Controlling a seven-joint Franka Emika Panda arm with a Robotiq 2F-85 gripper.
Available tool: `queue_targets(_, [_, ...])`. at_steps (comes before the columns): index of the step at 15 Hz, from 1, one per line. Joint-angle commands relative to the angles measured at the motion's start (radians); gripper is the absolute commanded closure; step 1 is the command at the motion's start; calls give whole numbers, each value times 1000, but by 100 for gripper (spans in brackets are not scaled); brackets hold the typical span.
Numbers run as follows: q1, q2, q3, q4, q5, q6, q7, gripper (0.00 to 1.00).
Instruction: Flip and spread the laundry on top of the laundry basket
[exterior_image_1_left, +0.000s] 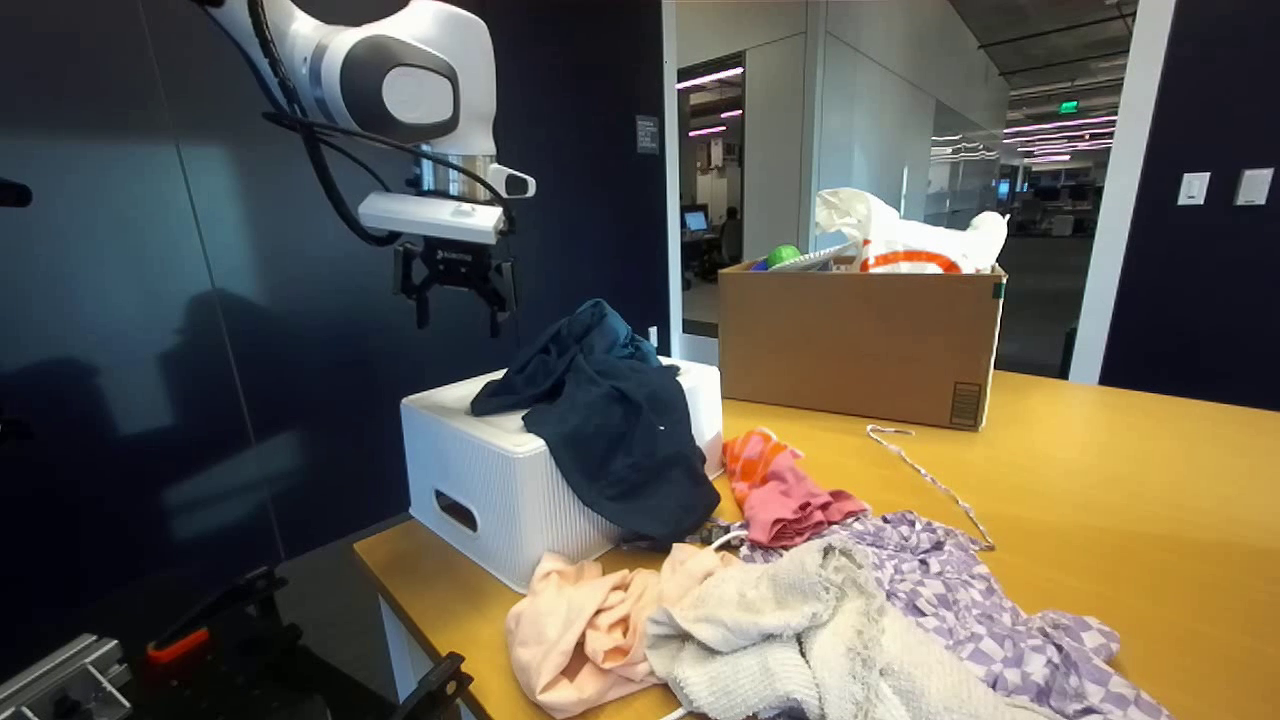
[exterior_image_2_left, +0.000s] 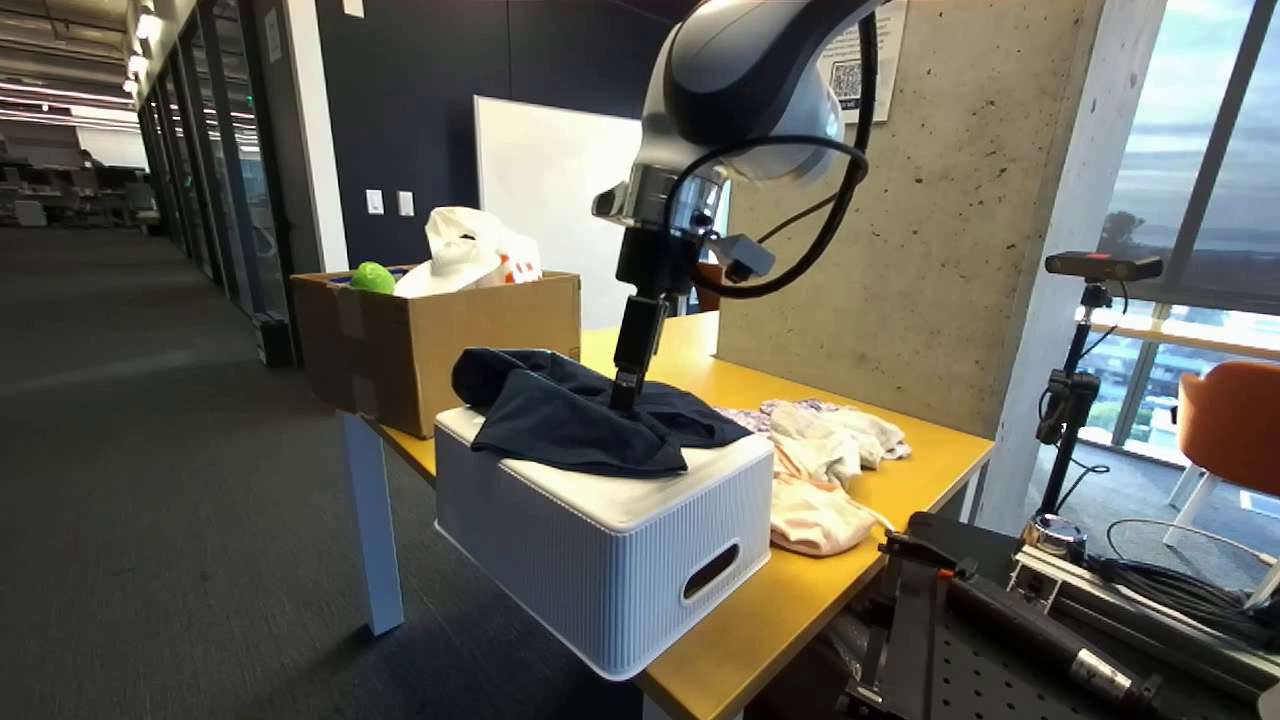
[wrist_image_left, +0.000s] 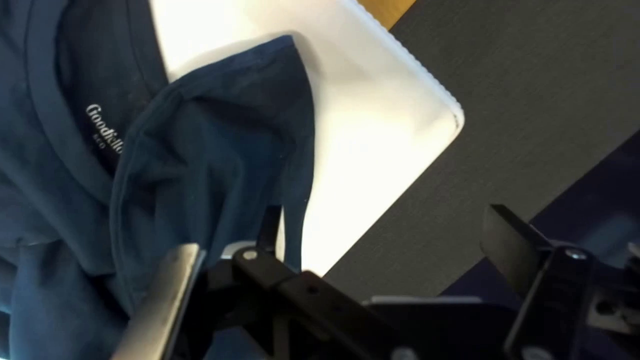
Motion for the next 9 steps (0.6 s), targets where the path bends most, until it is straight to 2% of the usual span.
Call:
queue_targets(1, [-37,-97,6,-109,108,9,-87,0])
queue_targets(4, [-47,-113,-25,-148,139,12,-107,0])
queue_targets(9, [-59,-47,-75,-139,118,47,-80,0])
